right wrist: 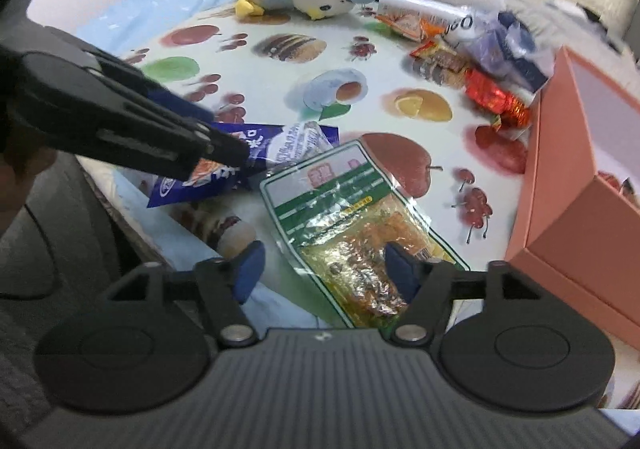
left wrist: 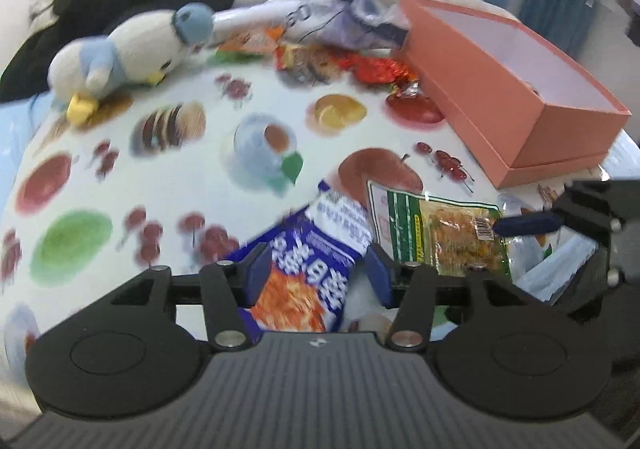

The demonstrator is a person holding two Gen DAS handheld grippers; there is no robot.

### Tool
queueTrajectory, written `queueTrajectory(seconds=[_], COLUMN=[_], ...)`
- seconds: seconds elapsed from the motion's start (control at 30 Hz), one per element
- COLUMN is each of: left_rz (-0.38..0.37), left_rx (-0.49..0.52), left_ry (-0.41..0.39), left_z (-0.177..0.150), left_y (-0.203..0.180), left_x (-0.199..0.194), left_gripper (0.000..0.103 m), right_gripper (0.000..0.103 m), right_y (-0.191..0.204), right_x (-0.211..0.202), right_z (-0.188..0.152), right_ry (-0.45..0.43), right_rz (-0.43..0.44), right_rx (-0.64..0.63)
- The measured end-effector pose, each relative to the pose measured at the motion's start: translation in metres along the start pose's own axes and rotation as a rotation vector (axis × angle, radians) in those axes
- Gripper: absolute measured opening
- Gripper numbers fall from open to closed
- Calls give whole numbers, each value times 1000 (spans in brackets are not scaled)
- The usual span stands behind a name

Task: Organize snacks
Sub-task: 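Grasp the green-labelled clear candy bag with the right gripper while the left holds the blue bag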

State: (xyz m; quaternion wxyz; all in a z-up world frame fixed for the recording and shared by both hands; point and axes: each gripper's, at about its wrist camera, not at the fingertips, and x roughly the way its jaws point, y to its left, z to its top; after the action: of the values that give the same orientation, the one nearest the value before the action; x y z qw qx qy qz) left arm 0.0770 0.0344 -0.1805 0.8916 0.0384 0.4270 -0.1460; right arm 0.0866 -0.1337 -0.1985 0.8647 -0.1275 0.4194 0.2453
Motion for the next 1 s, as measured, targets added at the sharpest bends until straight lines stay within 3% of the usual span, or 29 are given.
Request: queueTrajectory(seconds=[0.1, 0.27, 0.5, 0.77, 1.0], left_rz=[-43, -67, -59, -90, -117], left_rx=[97, 322, 474, 459, 390], left_ry=[22, 67, 129, 154, 157], left_z=[9, 13, 3, 3, 2], left_y=[5, -2, -15, -11, -3], left_x=[7, 25, 58, 73, 78], left_gripper=[74, 76, 77, 77, 75], right_gripper=[85, 87, 87, 89, 90], right_y=[-14, -26, -33, -31, -32], right_x=[5, 17, 39, 51, 57], right_z=[2, 9, 15, 12, 11], right_ry=[11, 37, 96, 146, 147], right_rz=[28, 84, 104, 144, 154], right_rx=[17, -15, -129, -234, -230])
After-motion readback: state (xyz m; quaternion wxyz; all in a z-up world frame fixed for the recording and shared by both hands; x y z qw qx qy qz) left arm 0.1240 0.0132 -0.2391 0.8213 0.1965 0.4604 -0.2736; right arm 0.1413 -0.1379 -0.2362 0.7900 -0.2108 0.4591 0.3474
